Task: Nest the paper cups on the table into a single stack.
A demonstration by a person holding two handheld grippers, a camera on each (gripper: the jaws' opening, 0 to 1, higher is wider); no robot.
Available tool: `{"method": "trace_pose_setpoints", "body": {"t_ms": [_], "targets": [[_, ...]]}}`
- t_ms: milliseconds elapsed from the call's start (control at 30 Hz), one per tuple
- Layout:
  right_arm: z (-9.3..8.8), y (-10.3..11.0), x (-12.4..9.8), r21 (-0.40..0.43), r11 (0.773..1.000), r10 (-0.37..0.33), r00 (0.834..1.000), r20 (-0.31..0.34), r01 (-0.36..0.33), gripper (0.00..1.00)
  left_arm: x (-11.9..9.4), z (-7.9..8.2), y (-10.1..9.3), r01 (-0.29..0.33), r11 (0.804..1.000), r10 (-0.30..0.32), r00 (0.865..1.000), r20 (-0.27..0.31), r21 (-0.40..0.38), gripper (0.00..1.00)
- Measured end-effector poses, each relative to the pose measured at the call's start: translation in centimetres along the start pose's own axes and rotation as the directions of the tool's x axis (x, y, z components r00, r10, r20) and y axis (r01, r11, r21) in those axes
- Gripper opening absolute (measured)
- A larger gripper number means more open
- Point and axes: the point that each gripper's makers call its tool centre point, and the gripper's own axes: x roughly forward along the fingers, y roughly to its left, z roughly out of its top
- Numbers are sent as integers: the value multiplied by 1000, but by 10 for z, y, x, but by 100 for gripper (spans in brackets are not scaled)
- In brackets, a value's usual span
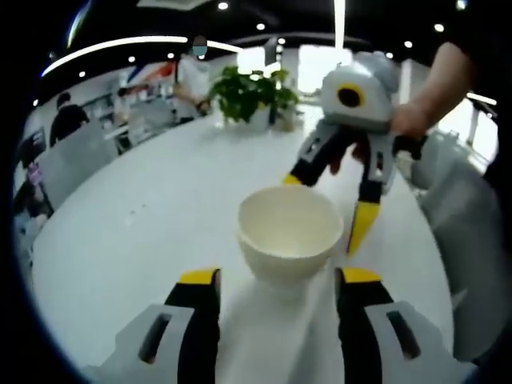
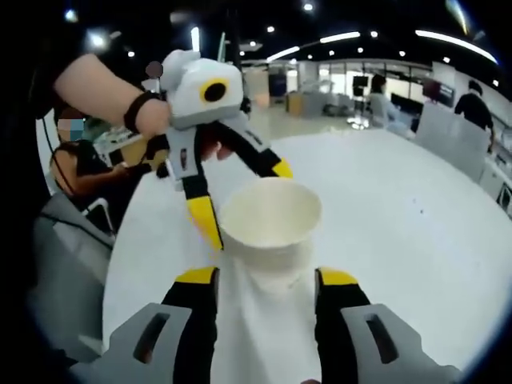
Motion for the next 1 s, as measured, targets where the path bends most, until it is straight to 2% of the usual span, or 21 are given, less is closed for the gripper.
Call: {"method": "trace_pose_setpoints", "body": {"t_ms": [133, 233, 400, 600, 767, 900, 1000], "targets": [[-2, 4, -12, 20, 999, -29, 1000, 9, 29, 49, -10, 0, -3, -18, 1000, 18, 1000, 14, -20, 63], [-1, 11, -22, 33, 999, -42, 999, 25, 41, 52, -22, 3, -6, -43, 996, 48, 997, 56, -83, 67], [0, 27, -40, 18, 998, -61, 998, 31, 61, 56, -41, 2, -14, -76, 993, 81, 995, 60, -86, 70], [1, 34, -65, 47, 990, -137, 989, 62, 134, 64, -66, 8, -24, -130, 987, 138, 986, 92, -89, 72], [-2, 42, -82, 92, 981, -180, 980, 82, 173, 74, -87, 14, -38, -174, 980, 186, 975, 126, -101, 75], [-6, 52, -97, 108, 974, -208, 974, 86, 198, 78, -102, 10, -55, -201, 973, 217, 966, 139, -116, 79], [-1, 59, -107, 119, 971, -220, 969, 114, 207, 79, -111, 6, -67, -224, 968, 239, 961, 137, -113, 82]]}}
